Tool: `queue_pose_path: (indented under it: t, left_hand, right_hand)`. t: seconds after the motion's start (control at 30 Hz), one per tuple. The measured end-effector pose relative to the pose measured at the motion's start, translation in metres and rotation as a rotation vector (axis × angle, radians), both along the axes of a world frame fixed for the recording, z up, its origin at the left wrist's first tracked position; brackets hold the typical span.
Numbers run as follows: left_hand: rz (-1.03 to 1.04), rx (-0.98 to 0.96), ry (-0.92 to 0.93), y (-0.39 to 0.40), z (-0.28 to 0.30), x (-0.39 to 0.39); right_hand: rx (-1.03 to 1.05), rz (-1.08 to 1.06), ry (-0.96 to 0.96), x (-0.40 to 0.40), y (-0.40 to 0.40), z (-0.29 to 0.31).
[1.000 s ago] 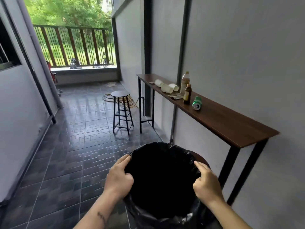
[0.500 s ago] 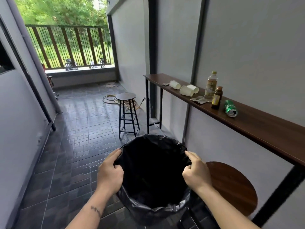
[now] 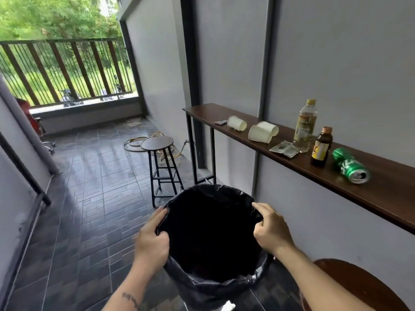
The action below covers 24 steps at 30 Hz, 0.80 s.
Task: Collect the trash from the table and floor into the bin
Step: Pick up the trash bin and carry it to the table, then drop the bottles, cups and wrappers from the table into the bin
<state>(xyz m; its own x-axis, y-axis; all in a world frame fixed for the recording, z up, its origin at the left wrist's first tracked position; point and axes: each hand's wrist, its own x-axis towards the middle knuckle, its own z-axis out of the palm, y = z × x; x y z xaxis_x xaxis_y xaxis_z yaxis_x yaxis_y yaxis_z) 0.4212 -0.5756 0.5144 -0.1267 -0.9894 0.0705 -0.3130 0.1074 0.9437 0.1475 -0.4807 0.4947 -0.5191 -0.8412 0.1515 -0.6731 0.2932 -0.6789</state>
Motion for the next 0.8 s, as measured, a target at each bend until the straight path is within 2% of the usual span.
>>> queue_pose_path:
  t: [0.23,0.43,0.57,0.8]
  left_hand:
    - [-0.166,0.109,0.048,-0.081,-0.027,-0.082]
    - [-0.322,0.205,0.035,-0.133,-0.043,-0.15]
    - [-0.398,0.19,-0.004,-0.151,-0.044,-0.191]
    - [-0.551,0.16,-0.068,-0.152,-0.043,-0.234]
  right_hand:
    - [0.168,-0.107,0.091,-0.061,-0.03,0.007]
    - [0.133,-0.36,0.229,-0.101,-0.019,0.031]
    - [0.115,-0.571,0.331,-0.126,-0.004,0.05]
    - [0.304,-0.795,0.375,-0.177,0.012,0.072]
